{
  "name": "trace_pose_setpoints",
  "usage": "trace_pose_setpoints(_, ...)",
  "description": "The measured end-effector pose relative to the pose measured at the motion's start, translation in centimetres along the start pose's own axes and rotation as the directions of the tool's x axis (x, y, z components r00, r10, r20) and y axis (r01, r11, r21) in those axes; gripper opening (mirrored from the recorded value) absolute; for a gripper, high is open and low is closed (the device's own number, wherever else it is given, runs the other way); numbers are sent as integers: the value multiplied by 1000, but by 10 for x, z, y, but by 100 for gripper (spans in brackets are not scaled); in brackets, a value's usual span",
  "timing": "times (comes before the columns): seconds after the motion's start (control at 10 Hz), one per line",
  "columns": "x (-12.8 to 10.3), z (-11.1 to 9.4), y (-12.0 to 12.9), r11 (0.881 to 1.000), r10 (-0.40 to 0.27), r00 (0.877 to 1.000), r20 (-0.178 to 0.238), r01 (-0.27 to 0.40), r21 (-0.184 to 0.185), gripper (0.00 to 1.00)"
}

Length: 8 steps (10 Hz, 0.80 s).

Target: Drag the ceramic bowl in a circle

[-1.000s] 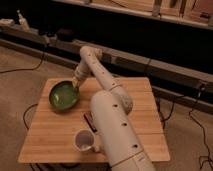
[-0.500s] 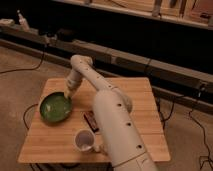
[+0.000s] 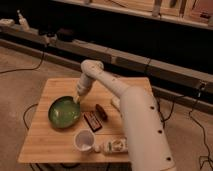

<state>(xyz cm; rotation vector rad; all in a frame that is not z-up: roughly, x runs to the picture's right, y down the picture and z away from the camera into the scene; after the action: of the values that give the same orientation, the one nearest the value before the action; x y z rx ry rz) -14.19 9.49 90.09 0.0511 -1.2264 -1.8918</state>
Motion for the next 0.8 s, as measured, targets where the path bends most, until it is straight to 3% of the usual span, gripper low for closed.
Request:
trace_pose_setpoints(0.1,-14,-1,-3,999,34,999,-15,-34,14,0)
trace_pose_setpoints(0.2,-28,-2,-9,992,115,991,-67,-111,56,0)
trace_pose_setpoints(0.3,-35,-6,-7,976,203,971,-125,-191,101,0)
trace_pose_setpoints(0.4,-37,-10,0,954,286,941,-182,-263,144,0)
trace_pose_setpoints(0.5,-40,-18,17,916,392,884,-255,-349,197,0)
trace_pose_setpoints(0.7,-55,-30,56,838,545,757,-361,-474,272,0)
trace_pose_setpoints(0.8,-64,-29,69,813,583,716,-384,-507,287,0)
